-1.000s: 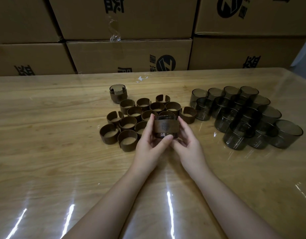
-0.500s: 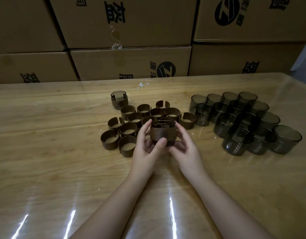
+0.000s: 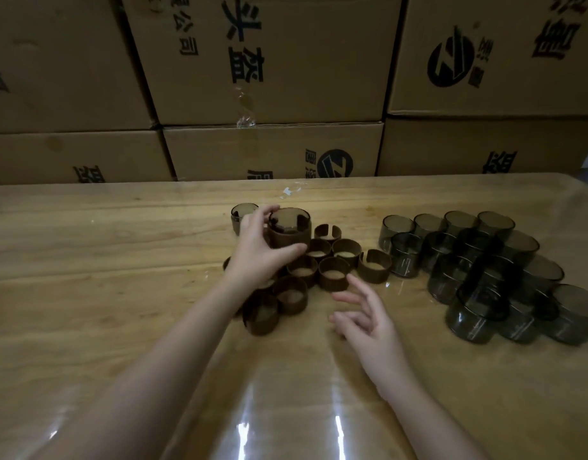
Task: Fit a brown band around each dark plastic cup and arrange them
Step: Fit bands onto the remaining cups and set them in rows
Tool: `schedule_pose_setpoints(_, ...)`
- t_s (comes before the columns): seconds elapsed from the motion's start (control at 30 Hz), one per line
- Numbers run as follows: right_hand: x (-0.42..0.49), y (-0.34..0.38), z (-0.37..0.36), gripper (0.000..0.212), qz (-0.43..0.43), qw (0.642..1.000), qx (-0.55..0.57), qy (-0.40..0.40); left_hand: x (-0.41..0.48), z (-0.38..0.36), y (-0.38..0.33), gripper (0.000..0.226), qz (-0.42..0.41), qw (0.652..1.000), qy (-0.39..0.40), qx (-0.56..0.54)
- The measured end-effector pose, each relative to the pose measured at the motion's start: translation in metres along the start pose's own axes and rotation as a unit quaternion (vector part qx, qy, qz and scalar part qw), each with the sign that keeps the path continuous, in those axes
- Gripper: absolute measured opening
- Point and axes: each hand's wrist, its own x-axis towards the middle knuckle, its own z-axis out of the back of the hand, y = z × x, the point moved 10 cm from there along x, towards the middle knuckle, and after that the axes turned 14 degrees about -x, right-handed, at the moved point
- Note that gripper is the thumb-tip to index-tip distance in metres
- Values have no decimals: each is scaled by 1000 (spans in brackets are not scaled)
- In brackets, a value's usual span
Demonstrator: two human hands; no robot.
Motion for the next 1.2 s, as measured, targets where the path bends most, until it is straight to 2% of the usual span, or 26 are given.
schedule_pose_setpoints(0.1, 0, -3, -9, 67, -3, 999, -31, 28, 37, 14, 6, 57, 14, 999, -33, 39)
schedule_pose_setpoints(0.2, 1, -6, -11, 66, -5, 999, -30, 31, 70, 20, 3, 45, -28, 994, -42, 99)
schedule_pose_setpoints(0.3, 2, -9, -11, 63, -11, 999, -27, 28, 97, 16, 4, 46, -61, 976, -27, 206)
schedule_pose_setpoints(0.5, 3, -13, -12, 58, -20, 999, -30, 34, 128, 10, 47, 45, -13, 934, 22, 357)
schedule_pose_setpoints(0.67, 3, -12, -13, 54, -16, 998, -42, 39, 130, 12, 75, 39, 21, 915, 60, 399)
schedule_pose_setpoints(0.87, 2, -11, -12, 53, -13, 998, -53, 41, 121, 6, 84, 45, 12, 902, 76, 426)
schedule_pose_setpoints(1.2, 2, -9, -12, 50, -11, 997, -57, 42, 121, 8, 87, 42, 16, 926, 32, 377)
